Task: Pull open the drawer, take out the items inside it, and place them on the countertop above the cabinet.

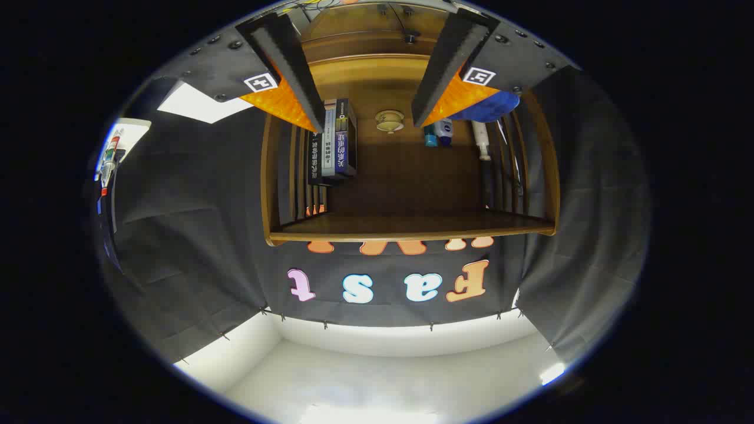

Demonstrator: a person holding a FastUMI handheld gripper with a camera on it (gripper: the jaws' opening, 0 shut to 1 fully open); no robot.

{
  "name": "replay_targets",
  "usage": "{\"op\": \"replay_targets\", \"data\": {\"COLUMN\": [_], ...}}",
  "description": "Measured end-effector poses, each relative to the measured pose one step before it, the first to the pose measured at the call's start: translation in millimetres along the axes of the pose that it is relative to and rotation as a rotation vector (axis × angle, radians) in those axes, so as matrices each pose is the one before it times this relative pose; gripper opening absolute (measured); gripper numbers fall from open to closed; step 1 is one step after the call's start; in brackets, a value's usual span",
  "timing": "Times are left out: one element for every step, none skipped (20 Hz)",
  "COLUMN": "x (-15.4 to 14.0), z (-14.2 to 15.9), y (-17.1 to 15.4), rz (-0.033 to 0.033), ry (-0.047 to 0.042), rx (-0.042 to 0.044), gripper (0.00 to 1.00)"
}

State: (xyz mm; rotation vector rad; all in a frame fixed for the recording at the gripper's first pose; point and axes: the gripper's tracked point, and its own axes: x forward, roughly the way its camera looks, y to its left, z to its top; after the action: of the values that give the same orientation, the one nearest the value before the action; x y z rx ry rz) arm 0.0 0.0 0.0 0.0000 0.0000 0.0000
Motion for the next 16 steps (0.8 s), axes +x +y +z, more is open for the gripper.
{"op": "replay_targets", "data": {"x": [0.94, -0.82, 1.12, -0.56, -0.94, -0.39, 0.06, 0.56, -0.22, -0.30, -0.09, -0.40, -0.25, 0.23, 0.50, -0.30], "z": [-0.67, 0.58, 0.58, 1.49, 1.50, 3.03, 2.31, 1.42, 0.37, -0.23, -0.57, 0.08, -0.19, -0.92, -1.70, -1.10], "y": [-0.19, 0.40, 0.36, 0.42, 0.02, 0.99, 1.34, 1.64, 0.81, 0.78, 0.86, -0.11, 0.15, 0.00, -0.23, 0.61], "rz": [-0.00002, 0.00025, 0.00075, 0.00099, -0.00003, 0.00091, 0.00309, 0.00337, 0.00211, 0.00340, 0.00254, 0.00010, -0.00056, -0.00100, -0.00043, 0.00008], "ry": [0.00223, 0.00188, -0.00037, -0.00223, -0.00442, -0.00492, -0.00475, -0.00333, -0.00004, 0.00154, 0.00131, 0.00012, -0.00054, 0.00065, 0.00171, 0.00361], "rx": [0.00026, -0.00148, -0.00383, -0.00618, -0.00763, -0.00688, -0.00481, -0.00286, -0.00059, -0.00022, -0.00011, 0.00000, 0.00022, 0.00024, 0.00118, 0.00187], "gripper": [0.98, 0.98, 0.98, 0.98, 0.98, 0.98, 0.98, 0.98, 0.98, 0.98, 0.98, 0.98, 0.98, 0.98, 0.98, 0.98]}}
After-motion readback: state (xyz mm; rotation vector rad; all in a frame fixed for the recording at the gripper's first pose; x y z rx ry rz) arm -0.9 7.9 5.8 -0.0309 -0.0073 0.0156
